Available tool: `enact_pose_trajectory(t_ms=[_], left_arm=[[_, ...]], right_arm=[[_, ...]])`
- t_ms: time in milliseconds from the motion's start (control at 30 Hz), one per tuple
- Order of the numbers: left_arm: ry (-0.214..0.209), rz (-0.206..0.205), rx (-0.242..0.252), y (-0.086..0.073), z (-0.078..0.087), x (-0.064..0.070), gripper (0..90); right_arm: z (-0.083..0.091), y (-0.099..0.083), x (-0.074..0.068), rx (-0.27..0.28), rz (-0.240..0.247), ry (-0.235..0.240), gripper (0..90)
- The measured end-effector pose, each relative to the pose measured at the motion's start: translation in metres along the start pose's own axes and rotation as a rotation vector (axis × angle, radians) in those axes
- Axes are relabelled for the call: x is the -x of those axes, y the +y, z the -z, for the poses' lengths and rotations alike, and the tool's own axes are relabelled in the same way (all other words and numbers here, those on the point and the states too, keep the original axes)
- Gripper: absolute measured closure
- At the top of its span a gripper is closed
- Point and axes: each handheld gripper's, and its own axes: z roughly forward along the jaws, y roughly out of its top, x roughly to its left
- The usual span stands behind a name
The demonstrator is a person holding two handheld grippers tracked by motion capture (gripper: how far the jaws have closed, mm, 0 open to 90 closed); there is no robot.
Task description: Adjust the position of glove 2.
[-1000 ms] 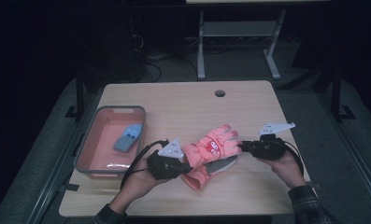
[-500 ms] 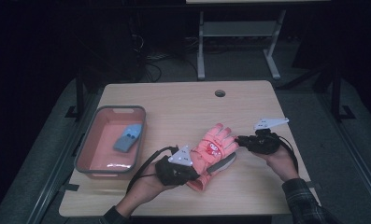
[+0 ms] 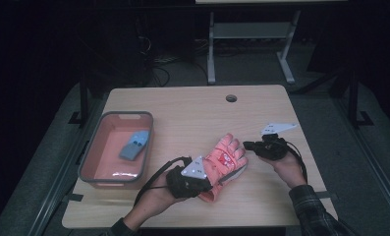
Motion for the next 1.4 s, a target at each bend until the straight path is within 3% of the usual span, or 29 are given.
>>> enact_pose_trajectory(t_ms=[67, 133, 267, 367, 467, 567, 700, 933, 1100, 1400], left_arm=[[-0.019, 0.013, -0.002, -0.002, -0.003, 0.0, 84.6], [-0.046, 0.025, 0.001, -0.003, -0.003, -0.001, 76.7], [-0.04, 0.034, 0.008, -0.004, 0.004, -0.003, 60.8], [-0.036, 0.046, 0.03, -0.005, 0.011, -0.005, 57.3], [-0.011, 0.057, 0.052, -0.005, 0.022, -0.01, 54.2], [0.031, 0.08, 0.095, -0.005, 0.035, -0.019, 51.4], [0.065, 0.084, 0.115, -0.004, 0.039, -0.027, 49.9], [0.116, 0.15, 0.135, 0.001, 0.036, -0.061, 52.9], [0.1, 0.184, 0.135, 0.002, 0.029, -0.077, 44.3], [0.071, 0.201, 0.127, 0.011, 0.015, -0.092, 33.8]], right_arm=[[-0.005, -0.003, 0.0, -0.024, -0.001, 0.001, 88.8], [-0.007, -0.004, 0.0, -0.034, -0.001, 0.002, 88.7], [-0.007, -0.005, 0.001, -0.04, -0.011, 0.002, 85.8], [-0.007, -0.006, 0.001, -0.039, -0.011, 0.001, 84.2], [-0.003, -0.006, -0.001, -0.043, -0.021, 0.005, 83.3], [0.005, -0.004, -0.005, -0.04, -0.014, 0.016, 90.0], [0.01, -0.001, -0.011, -0.044, -0.021, 0.036, 90.0], [0.013, 0.01, -0.029, -0.028, 0.012, 0.086, 90.0], [0.007, 0.018, -0.038, -0.026, 0.055, 0.119, 90.0], [-0.004, 0.024, -0.049, -0.033, 0.072, 0.143, 90.0]])
